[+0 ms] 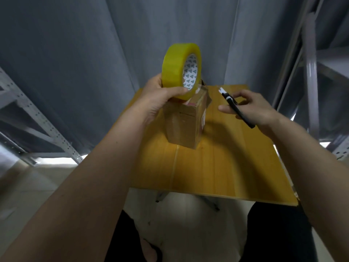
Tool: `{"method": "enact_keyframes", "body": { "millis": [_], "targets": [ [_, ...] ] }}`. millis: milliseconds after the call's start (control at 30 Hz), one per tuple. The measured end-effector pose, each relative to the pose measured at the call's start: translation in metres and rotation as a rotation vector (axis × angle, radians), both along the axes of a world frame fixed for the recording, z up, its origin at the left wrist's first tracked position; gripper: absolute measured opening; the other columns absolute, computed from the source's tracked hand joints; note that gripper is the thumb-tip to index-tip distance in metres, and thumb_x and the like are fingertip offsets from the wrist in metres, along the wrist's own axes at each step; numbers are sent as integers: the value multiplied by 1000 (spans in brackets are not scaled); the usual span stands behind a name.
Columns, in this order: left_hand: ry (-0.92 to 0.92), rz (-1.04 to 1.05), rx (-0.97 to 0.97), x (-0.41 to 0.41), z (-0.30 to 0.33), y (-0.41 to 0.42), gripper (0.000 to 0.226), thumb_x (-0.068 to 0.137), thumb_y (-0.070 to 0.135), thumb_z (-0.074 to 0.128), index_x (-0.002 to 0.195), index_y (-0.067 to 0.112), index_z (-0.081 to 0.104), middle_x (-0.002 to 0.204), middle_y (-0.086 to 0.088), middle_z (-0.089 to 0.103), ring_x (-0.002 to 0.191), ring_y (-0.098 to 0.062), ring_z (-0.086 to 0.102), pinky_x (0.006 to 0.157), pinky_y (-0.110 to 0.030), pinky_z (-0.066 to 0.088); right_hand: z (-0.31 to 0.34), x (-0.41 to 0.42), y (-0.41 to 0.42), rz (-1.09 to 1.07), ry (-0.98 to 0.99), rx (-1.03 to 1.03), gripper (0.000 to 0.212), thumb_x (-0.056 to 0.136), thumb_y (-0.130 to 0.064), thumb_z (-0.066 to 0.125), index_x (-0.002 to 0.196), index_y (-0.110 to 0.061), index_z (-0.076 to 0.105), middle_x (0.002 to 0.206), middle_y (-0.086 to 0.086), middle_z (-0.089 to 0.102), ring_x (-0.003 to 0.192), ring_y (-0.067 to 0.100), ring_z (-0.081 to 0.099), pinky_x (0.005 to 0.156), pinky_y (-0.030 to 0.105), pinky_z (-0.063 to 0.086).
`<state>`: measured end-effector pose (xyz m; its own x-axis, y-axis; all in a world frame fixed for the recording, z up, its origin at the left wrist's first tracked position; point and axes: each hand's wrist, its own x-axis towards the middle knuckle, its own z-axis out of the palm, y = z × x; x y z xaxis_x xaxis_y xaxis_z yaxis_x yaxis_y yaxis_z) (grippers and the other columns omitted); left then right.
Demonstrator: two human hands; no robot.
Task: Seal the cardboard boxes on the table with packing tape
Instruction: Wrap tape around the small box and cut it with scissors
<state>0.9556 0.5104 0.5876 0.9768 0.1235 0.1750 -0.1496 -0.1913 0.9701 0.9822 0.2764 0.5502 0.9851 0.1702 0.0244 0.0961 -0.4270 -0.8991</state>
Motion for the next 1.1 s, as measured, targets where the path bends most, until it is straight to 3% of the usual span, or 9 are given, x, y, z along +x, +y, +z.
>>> {"method": "enact_keyframes", "body": {
  "millis": [133,300,400,500,667,767,900,1100],
  "targets": [
    [11,14,-110,0,-2,0,42,69,0,80,107,8,65,96,-5,74,88,-17,72,71,-24,55,13,-5,-9,96,-63,-146,54,56,-46,83,101,-28,60,92,-2,60,84,14,57,66,25,43],
    [10,6,-168,-1,-3,1,45,66,-1,81,106,10,65,94,-5,75,84,-16,72,66,-21,54,26,-3,-16,115,-143,-407,53,61,-39,87,104,-27,59,100,2,59,97,25,57,78,35,45],
    [4,3,-177,-2,-5,0,45,66,0,82,106,12,64,92,-3,75,83,-15,72,67,-22,55,35,-2,-18,119,-169,-486,55,58,-44,87,101,-32,57,103,1,57,98,25,54,77,35,43],
    [-3,11,-191,-1,-4,-1,54,67,1,81,117,6,61,101,-7,73,88,-17,71,68,-23,55,42,-3,-19,140,-164,-561,54,56,-45,87,99,-34,57,103,0,59,96,24,55,73,35,43],
    [-18,35,-168,2,-3,-2,59,71,5,80,125,5,57,111,-10,71,96,-18,69,74,-25,55,42,-4,-5,154,-190,-604,54,56,-45,88,99,-33,57,109,2,59,102,25,56,82,41,51],
    [-32,40,-119,3,-2,-5,55,71,7,81,122,8,59,109,-6,71,95,-15,69,77,-24,55,43,-2,4,138,-220,-613,52,58,-43,88,97,-33,55,109,1,59,101,25,55,78,38,49],
    [-40,40,-122,3,-4,-8,56,73,6,80,125,8,57,114,-9,69,102,-20,67,85,-29,55,40,3,13,119,-260,-640,57,63,-42,86,113,-29,60,116,4,60,104,27,56,81,40,51],
    [-54,27,-117,5,-4,-5,57,74,6,79,126,6,56,115,-9,69,104,-20,67,90,-31,54,42,9,23,130,-261,-617,51,67,-41,84,112,-29,63,105,1,59,89,23,54,56,25,41]
  ]
}}
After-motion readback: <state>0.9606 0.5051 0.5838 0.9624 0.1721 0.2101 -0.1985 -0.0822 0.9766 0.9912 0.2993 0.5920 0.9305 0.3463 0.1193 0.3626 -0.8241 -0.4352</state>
